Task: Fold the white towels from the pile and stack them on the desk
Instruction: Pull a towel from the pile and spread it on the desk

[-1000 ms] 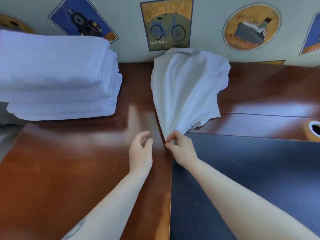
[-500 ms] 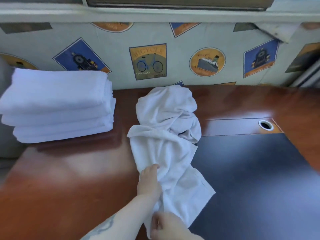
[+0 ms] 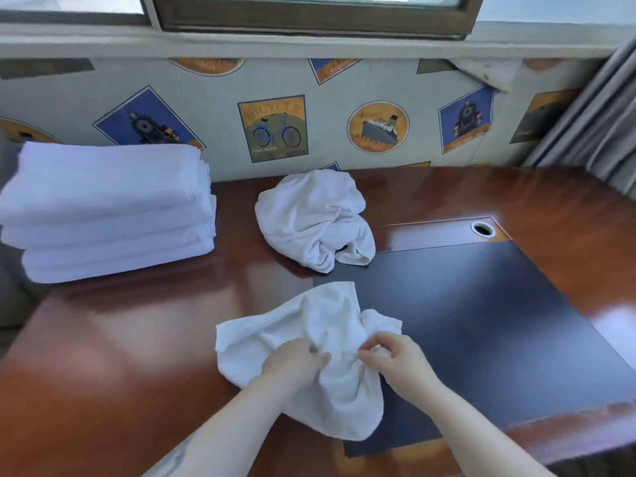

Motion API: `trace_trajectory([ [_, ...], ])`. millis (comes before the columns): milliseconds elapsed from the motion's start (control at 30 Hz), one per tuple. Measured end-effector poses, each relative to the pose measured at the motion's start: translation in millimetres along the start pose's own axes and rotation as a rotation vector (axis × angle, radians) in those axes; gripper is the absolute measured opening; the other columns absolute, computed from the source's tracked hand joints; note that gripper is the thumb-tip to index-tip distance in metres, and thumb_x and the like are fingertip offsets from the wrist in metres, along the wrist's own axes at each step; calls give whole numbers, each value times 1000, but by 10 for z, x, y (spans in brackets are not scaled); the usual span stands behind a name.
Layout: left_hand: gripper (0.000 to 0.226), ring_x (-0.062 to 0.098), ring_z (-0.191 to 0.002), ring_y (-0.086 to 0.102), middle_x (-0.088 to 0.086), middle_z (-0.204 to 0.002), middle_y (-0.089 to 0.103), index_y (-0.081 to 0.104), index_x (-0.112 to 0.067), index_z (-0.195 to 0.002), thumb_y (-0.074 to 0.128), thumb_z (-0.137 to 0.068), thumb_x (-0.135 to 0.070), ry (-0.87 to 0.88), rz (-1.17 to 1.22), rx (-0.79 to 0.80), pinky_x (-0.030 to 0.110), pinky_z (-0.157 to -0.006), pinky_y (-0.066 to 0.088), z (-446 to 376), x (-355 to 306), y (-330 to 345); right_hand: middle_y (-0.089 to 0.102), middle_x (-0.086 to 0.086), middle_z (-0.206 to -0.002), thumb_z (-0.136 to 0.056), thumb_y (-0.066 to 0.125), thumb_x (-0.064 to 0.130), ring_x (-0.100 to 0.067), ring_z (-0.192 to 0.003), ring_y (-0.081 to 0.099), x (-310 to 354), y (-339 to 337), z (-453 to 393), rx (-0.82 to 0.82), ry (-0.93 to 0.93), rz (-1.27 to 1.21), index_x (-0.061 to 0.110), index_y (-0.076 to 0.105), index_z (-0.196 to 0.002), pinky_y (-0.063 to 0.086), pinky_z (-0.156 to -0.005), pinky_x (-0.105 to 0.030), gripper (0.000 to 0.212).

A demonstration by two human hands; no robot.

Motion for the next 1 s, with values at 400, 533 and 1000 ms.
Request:
trace_trajectory([
  [400,12,12,-85,62,-13,-82,62,64,-28,-96,54,-97,-34,505,-30,-43,32,-79,51,232,-1404,-426,44,8,-66,-74,83,25,-6,-56,41,594,-1260,-180,202,-384,73,32,69,-89,35,-53,-20,22],
  [533,21,13,-82,55,-9,-80,61,63,-20,-93,46,-102,-27,543,-18,-278,26,-72,40,208,-1833,-558,50,13,-71,-58,91,34,0,-57,47,471,-1717,-315,263,-343,296,32,66,-89,37,-51,-14,40],
  [1000,30,19,-83,56,-3,-80,59,63,-19,-88,72,-81,-47,306,-579,-310,34,-68,46,84,-2393,-770,67,1,-84,-79,60,13,-24,-81,64,-132,-3700,-983,-111,-212,935,31,70,-78,57,-72,-35,21],
])
Point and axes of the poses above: each hand's wrist, its own z-axis away from the middle knuckle, its own y-axis out of the palm, x = y × z, the point moved 5 cm from there along -z, towards the middle knuckle
